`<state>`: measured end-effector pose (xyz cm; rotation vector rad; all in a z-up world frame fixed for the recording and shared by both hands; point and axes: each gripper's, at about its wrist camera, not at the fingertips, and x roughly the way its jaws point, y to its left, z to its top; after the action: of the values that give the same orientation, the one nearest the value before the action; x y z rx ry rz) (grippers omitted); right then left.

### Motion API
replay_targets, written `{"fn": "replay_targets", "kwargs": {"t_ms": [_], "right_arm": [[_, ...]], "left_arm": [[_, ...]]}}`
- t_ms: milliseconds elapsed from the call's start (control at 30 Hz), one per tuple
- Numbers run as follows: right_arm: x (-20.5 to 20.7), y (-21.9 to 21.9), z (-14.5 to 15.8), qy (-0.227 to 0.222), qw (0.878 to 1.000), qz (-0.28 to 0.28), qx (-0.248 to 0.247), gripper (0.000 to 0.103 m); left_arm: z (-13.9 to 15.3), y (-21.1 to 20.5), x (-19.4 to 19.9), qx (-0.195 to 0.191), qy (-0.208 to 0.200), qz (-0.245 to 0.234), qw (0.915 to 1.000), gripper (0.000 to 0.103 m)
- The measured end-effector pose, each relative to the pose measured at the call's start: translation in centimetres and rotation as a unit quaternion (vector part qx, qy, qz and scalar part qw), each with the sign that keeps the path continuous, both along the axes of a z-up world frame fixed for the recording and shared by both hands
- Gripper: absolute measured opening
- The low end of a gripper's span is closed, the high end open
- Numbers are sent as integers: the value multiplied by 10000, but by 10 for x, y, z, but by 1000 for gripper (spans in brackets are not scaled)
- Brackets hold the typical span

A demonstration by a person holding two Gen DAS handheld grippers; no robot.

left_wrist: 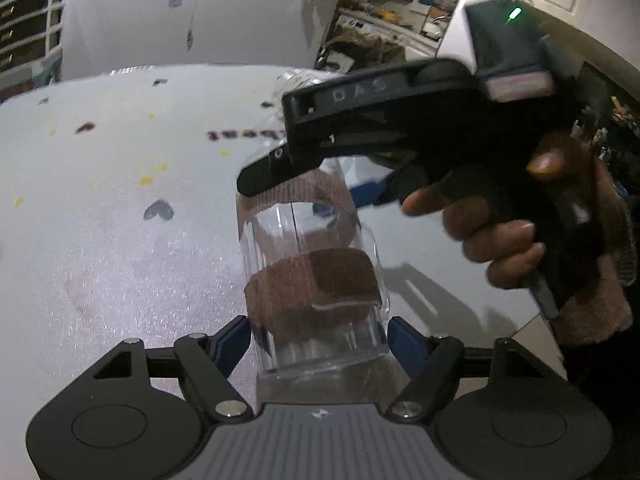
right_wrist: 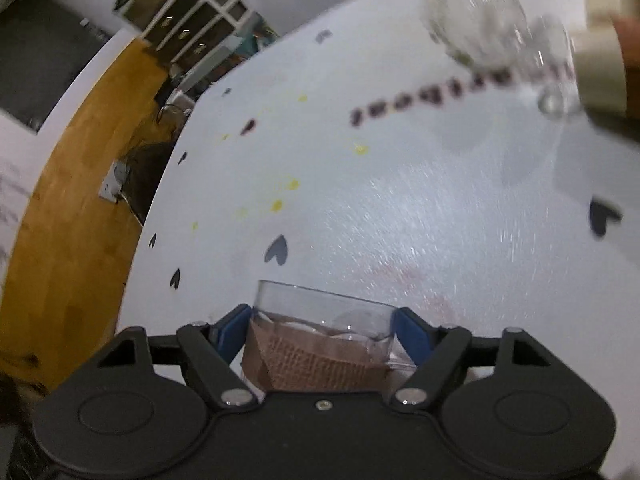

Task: Flip cup upright
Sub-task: 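Rotate the glass mug upright with the left tool while the right tool grips its rim, then set the upright glass mug on the table and open the right tool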

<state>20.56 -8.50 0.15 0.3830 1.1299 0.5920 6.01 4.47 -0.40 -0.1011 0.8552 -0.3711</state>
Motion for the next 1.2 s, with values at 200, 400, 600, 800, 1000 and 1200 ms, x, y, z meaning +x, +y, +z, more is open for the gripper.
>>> {"fn": "replay_targets", "kwargs": {"t_ms": [200,400,600,800,1000,1200], "right_arm": [[-56,19,59,-1958,9762,554,-750,78],[-106,36,80,-3189,9268,1274,-1520,77],[-114,39,72,-3340,9149,1466,-1732,77],[-100,62,73,-3314,9182,1504,-1564,76],[-67,119,74,-3459,9140,1530,-1469,76],[-34,191,78,-3544,9116,1584,-1351,76]], "left_arm": [[-10,-3,-4,135,-685,78,9975,70],[-32,-10,-7,653,-1434,283,9871,70],[-46,-1,-15,471,-1755,523,9820,72],[-41,18,-32,397,-2153,1124,9692,98],[-33,50,-56,690,-2523,1796,9483,103],[-34,96,-64,701,-2539,2429,9336,103]]}}
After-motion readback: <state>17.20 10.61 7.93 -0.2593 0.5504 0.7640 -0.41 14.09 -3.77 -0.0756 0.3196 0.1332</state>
